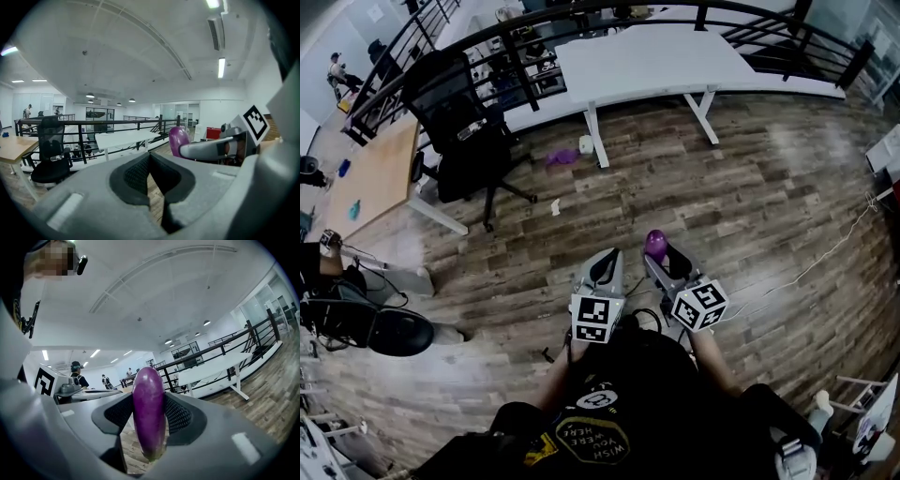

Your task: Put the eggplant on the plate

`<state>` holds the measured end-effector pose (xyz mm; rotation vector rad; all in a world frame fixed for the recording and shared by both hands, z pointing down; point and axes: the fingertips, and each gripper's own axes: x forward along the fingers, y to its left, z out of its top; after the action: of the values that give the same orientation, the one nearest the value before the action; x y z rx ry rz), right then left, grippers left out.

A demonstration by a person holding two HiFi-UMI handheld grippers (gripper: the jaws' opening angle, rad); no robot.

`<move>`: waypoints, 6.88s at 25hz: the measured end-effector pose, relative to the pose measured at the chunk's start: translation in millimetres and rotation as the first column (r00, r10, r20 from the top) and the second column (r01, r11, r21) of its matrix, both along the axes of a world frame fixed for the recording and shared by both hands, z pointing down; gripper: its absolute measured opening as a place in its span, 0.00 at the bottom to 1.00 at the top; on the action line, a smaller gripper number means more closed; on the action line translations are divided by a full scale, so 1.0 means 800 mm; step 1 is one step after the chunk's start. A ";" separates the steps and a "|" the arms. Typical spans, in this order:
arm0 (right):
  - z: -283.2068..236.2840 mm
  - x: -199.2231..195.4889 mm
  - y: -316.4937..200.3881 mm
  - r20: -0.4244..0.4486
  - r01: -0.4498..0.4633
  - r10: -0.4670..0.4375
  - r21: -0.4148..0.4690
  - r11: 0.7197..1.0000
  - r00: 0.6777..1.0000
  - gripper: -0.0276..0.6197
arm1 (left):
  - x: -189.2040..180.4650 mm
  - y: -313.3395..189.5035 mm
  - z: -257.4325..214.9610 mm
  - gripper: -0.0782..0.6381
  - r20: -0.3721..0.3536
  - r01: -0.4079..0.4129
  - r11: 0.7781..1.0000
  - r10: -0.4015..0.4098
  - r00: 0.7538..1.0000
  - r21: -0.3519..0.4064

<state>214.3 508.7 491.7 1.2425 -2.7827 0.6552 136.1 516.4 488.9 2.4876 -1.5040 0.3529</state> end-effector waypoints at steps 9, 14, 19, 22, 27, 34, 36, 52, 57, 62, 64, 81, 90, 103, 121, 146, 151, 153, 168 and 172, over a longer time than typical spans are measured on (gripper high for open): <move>0.004 -0.059 -0.140 -0.044 0.006 -0.006 -0.005 1.000 0.999 0.38 | -0.062 -0.152 0.011 0.12 -0.045 0.002 1.000 -0.003 0.999 -0.023; -0.010 -0.109 -0.222 -0.049 -0.008 0.009 0.035 0.999 0.999 0.38 | -0.115 -0.225 0.004 0.12 -0.071 -0.002 1.000 0.001 0.997 -0.009; -0.013 -0.158 -0.285 -0.056 -0.027 0.030 0.046 0.999 0.998 0.38 | -0.163 -0.293 0.002 0.12 -0.108 -0.023 1.000 0.022 0.994 -0.009; -0.006 -0.167 -0.311 -0.052 -0.039 0.040 0.024 0.999 0.998 0.38 | -0.174 -0.322 0.009 0.12 -0.111 -0.024 0.999 0.020 0.994 -0.031; 0.008 -0.178 -0.368 -0.059 -0.029 0.028 -0.007 1.000 0.998 0.38 | -0.179 -0.368 0.027 0.12 -0.093 -0.034 0.998 0.029 0.995 -0.058; 0.007 -0.183 -0.492 -0.033 0.010 -0.010 0.006 1.000 0.999 0.38 | -0.186 -0.492 0.022 0.12 -0.071 0.017 0.999 -0.019 0.997 -0.033; -0.002 -0.175 -0.533 -0.025 0.024 -0.023 0.028 0.999 0.999 0.38 | -0.176 -0.534 0.012 0.12 -0.063 0.018 1.000 -0.018 0.998 -0.006; 0.010 -0.137 -0.740 0.019 0.093 -0.093 -0.016 0.995 0.995 0.38 | -0.157 -0.760 0.022 0.12 0.006 0.095 0.995 -0.095 0.996 -0.015; 0.020 -0.153 -0.801 0.011 0.095 -0.095 -0.037 0.995 0.995 0.38 | -0.162 -0.815 0.040 0.12 0.001 0.081 0.995 -0.081 0.997 -0.053; 0.029 -0.194 -0.874 -0.017 0.090 -0.091 -0.038 0.995 0.996 0.38 | -0.195 -0.890 0.043 0.12 -0.003 0.055 0.998 -0.055 0.998 -0.042; 0.026 -0.213 -0.909 -0.029 0.087 -0.087 -0.026 0.996 0.996 0.37 | -0.216 -0.926 0.044 0.12 -0.013 0.050 0.998 -0.050 0.999 -0.039; 0.041 -0.295 -1.082 -0.113 0.037 -0.047 -0.089 0.995 0.992 0.38 | -0.305 -1.092 0.083 0.12 -0.056 0.007 0.993 -0.014 0.998 -0.118; 0.065 -0.303 -1.207 -0.103 0.104 -0.115 -0.109 0.989 0.988 0.38 | -0.311 -1.201 0.106 0.12 -0.009 0.048 0.990 -0.050 0.999 -0.129; 0.115 -0.316 -1.412 -0.143 0.204 -0.222 -0.129 0.970 0.964 0.38 | -0.308 -1.410 0.154 0.12 -0.054 0.129 0.977 -0.140 0.989 -0.172; 0.335 -0.393 -1.640 -0.687 0.472 -0.480 -0.223 0.853 0.545 0.38 | -0.338 -1.492 0.253 0.12 -0.124 0.291 0.886 -0.355 0.927 -0.361; 0.265 -0.307 -1.547 -0.541 0.322 -0.326 -0.106 0.941 0.775 0.19 | -0.379 -1.415 0.203 0.12 -0.041 0.321 0.883 -0.355 0.934 -0.343; 0.171 -0.231 -1.480 -0.410 0.132 -0.134 -0.033 0.991 0.902 0.11 | -0.342 -1.401 0.156 0.12 -0.075 0.266 0.915 -0.301 0.951 -0.303; 0.143 -0.220 -1.454 -0.348 0.059 -0.072 -0.047 0.997 0.935 0.05 | -0.325 -1.401 0.136 0.12 -0.067 0.218 0.937 -0.244 0.967 -0.272; 0.038 -0.239 -1.343 -0.248 -0.019 0.026 0.029 0.999 0.969 0.05 | -0.254 -1.346 0.039 0.12 -0.034 0.004 0.995 -0.008 0.999 -0.099; 0.036 -0.244 -1.332 -0.241 -0.003 0.009 0.024 1.000 0.970 0.05 | -0.258 -1.334 0.034 0.12 -0.041 0.013 0.996 -0.017 0.999 -0.093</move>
<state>19.1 -557.0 520.9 1.2424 -2.5951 0.4383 -70.2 -550.6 516.3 2.3962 -1.4552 0.3574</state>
